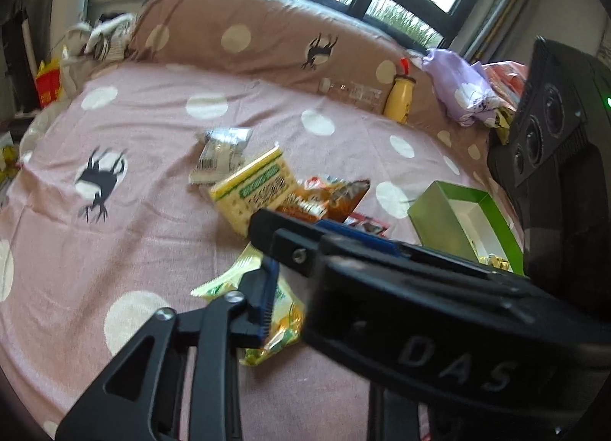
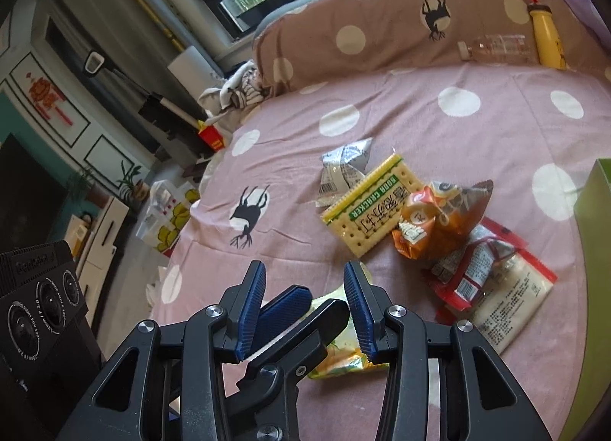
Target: Organize snacks
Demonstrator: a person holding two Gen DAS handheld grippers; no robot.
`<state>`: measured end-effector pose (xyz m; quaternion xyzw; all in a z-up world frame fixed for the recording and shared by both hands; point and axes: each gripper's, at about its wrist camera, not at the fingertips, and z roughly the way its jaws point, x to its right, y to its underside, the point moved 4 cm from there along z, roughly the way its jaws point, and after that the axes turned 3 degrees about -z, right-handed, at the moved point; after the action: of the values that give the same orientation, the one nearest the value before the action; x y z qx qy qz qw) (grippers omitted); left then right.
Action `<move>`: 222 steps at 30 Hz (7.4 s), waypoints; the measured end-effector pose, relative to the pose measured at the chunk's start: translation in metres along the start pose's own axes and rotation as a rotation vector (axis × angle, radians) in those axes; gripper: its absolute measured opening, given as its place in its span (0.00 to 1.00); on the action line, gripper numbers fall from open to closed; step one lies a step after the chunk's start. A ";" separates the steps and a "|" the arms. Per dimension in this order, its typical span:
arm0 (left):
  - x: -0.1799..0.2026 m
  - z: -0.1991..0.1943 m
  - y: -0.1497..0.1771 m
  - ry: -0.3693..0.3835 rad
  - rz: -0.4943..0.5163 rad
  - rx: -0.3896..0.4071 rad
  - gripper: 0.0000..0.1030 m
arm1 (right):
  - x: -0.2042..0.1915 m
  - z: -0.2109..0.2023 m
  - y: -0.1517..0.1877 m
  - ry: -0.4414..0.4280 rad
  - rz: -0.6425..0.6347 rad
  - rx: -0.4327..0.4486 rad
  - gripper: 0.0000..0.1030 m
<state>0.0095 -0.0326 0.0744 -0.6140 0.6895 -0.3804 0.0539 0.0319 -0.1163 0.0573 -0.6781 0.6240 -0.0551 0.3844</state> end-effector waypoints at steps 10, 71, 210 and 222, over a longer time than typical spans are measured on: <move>-0.043 0.039 0.019 -0.102 -0.143 -0.271 0.63 | 0.035 0.036 0.014 0.010 0.146 -0.179 0.69; 0.066 -0.030 -0.003 0.143 0.171 0.225 0.32 | 0.008 -0.075 -0.001 0.068 -0.038 0.209 0.52; 0.253 0.119 0.038 0.221 0.394 -0.282 0.57 | 0.263 -0.177 0.056 0.324 0.647 0.289 0.52; 0.168 0.047 0.007 0.115 0.241 -0.092 0.86 | 0.199 -0.185 0.028 0.264 0.464 0.373 0.79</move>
<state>-0.0109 -0.2031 0.1030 -0.5059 0.7768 -0.3737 0.0314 -0.0502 -0.3753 0.0898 -0.4226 0.7855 -0.1670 0.4201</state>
